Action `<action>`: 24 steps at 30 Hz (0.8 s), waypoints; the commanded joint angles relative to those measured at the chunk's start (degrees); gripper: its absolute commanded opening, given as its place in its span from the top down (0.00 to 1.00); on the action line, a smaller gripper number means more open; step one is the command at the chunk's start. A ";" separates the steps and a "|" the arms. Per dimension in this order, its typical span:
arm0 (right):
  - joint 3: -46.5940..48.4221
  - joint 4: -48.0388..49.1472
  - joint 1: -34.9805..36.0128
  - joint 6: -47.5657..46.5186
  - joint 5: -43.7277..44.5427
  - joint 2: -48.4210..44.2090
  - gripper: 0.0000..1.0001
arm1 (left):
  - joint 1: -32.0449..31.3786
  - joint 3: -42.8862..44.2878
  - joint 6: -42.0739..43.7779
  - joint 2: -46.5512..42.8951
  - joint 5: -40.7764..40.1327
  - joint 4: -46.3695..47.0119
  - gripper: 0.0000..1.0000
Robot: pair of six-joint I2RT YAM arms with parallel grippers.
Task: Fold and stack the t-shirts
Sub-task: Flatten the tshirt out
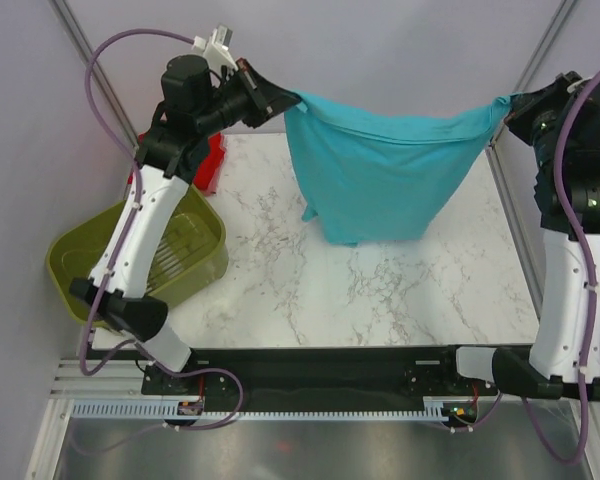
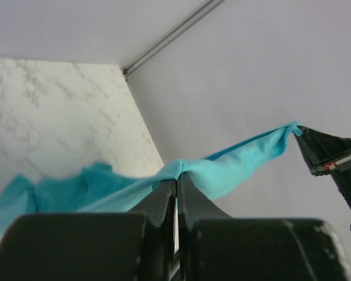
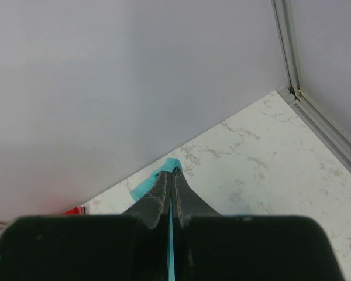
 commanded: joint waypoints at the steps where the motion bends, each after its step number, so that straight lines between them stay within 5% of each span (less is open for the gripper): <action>1: 1.89 6.56 -0.12 -0.56 0.60 11.01 1.00 | 0.33 11.57 -1.84 14.71 2.86 1.86 0.98; 4: 10.41 6.76 -1.42 -2.50 6.83 20.24 1.00 | 0.50 36.48 -6.82 31.06 4.98 2.38 0.98; 7: 19.37 5.88 -5.80 -1.54 7.12 25.19 1.00 | 0.59 42.64 -16.21 38.77 8.31 13.92 0.98; 13: 27.23 7.72 -10.31 -0.83 -0.60 20.14 1.00 | -0.64 31.05 -22.50 32.82 7.35 24.18 0.98; 18: 11.52 6.06 -10.31 0.93 -7.45 4.33 1.00 | -0.99 17.54 -14.70 20.62 13.32 25.59 0.98; 24: -21.16 2.71 -9.35 1.71 -13.26 -12.30 1.00 | 4.45 -17.97 -5.29 5.23 12.10 23.57 0.98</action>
